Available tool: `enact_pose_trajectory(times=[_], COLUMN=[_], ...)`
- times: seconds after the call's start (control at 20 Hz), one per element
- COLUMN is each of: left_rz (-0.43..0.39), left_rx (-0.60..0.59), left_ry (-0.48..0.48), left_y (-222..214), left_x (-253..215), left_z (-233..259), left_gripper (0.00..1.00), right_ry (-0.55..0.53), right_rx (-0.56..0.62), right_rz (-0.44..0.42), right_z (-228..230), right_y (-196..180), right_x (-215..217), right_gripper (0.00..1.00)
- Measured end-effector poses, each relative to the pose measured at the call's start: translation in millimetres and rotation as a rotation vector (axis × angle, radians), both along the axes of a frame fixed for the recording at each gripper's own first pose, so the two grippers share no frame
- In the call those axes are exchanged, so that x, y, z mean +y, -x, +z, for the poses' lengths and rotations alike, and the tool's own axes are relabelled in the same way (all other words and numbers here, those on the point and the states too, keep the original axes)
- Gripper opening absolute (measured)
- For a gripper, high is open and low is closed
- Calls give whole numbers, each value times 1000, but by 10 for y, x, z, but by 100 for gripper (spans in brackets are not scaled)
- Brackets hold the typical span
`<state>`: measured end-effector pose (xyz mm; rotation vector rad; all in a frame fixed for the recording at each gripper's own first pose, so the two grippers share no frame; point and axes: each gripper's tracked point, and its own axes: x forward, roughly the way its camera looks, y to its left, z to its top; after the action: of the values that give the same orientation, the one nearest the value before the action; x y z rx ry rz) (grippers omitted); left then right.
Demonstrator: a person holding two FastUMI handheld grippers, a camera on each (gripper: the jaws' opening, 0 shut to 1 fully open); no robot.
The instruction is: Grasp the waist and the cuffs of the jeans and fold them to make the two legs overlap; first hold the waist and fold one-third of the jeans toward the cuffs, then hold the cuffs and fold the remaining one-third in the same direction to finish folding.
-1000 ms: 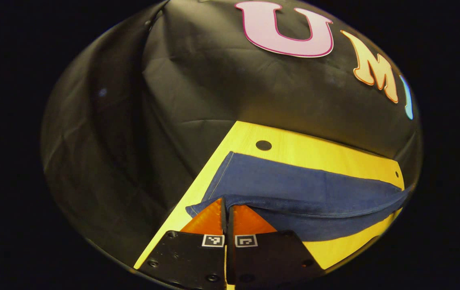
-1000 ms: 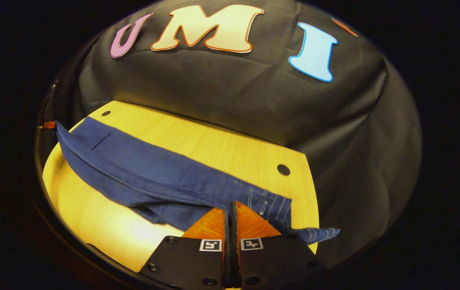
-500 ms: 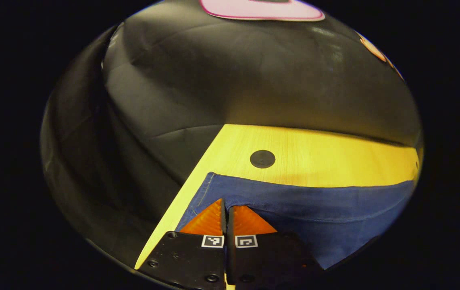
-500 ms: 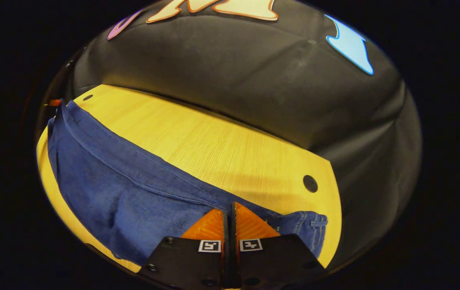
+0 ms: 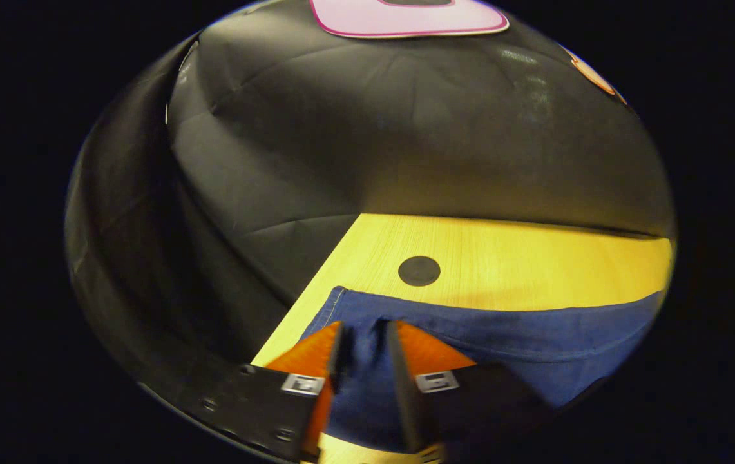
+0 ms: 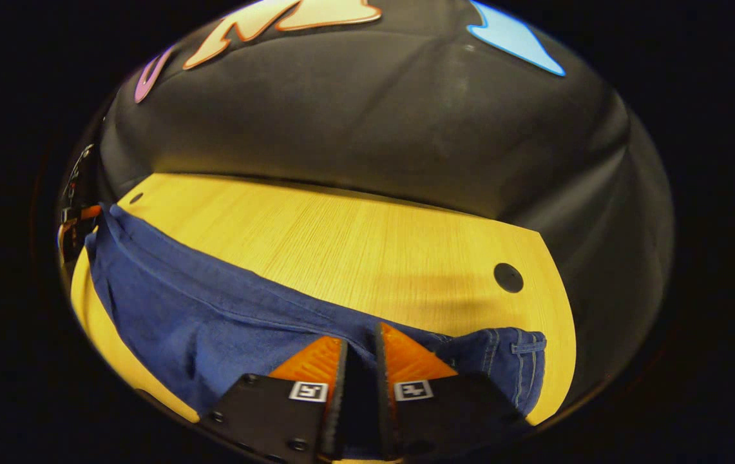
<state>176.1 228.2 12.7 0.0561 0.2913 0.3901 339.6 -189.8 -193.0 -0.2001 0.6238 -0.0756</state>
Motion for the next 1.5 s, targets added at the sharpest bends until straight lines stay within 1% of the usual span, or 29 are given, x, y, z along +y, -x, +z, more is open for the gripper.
enact_pose_trajectory(times=[0.05,0.1,0.15,0.2,0.25,0.3,0.4,0.45,0.5,0.55,0.6,0.65,0.7,0.75,0.8,0.85,0.9,0.95,1.05,1.1,1.2,1.25,1.3,1.4,1.45,1.5], left_rz=[-6,5,9,8,12,14,3,1,-4,-18,-31,-48,-67,-86,-97,-111,-126,-142,-167,-175,-186,-200,-213,-228,-240,-249], left_rx=[-23,-51,-74,-85,-91,-97,-125,-151,-179,-207,-233,-247,-253,-250,-238,-224,-214,-209,-211,-209,-205,-206,-201,-197,-201,-211], left_ry=[3,-8,-23,-32,-41,-38,-7,14,35,56,68,71,66,54,39,27,20,21,21,9,-39,-59,-73,-94,-90,-83], left_y=[28,54,78,105,128,94,81,85,91,78,80,68,69,66,85,81,111,98,103,105,104,92,80,66,63,46], left_x=[-22,-12,-1,-8,-14,-22,-22,-28,-35,-60,-46,-55,-57,-48,-38,-57,-99,-140,-187,-212,-196,-197,-200,-202,-225,-256], left_z=[97,205,312,378,401,306,318,343,373,396,411,409,395,380,353,337,365,356,375,377,411,440,447,485,498,504], left_gripper=[67,100,99,96,95,95,96,96,96,96,100,96,96,96,96,96,100,96,96,96,96,96,95,96,96,96], right_ry=[-8,-18,-12,10,27,39,35,27,16,-8,-39,-71,-97,-120,-145,-168,-181,-189,-242,-266,-306,-325,-333,-328,-322,-328], right_rx=[-19,-31,-51,-85,-113,-141,-163,-159,-147,-129,-114,-90,-65,-42,-12,18,52,75,117,144,174,178,182,226,205,229], right_rz=[-13,-28,-48,-74,-90,-108,-138,-152,-171,-190,-208,-230,-245,-256,-262,-260,-253,-249,-231,-235,-233,-221,-207,-194,-185,-187], right_z=[128,237,351,534,686,858,1046,1053,1016,933,828,697,567,451,346,203,87,8,-150,-223,-229,-269,-284,-427,-412,-463], right_y=[34,69,97,136,187,267,493,612,711,854,939,995,1040,1103,1144,1148,1155,1164,1109,1098,1131,1112,1084,1099,1065,1058], right_x=[-101,-191,-315,-463,-589,-733,-922,-1008,-1113,-1215,-1279,-1348,-1410,-1456,-1484,-1546,-1599,-1641,-1681,-1692,-1642,-1624,-1587,-1544,-1532,-1492], right_gripper=[59,75,92,92,98,95,100,97,97,100,97,97,97,100,100,97,99,99,97,97,98,94,97,79,79,81])
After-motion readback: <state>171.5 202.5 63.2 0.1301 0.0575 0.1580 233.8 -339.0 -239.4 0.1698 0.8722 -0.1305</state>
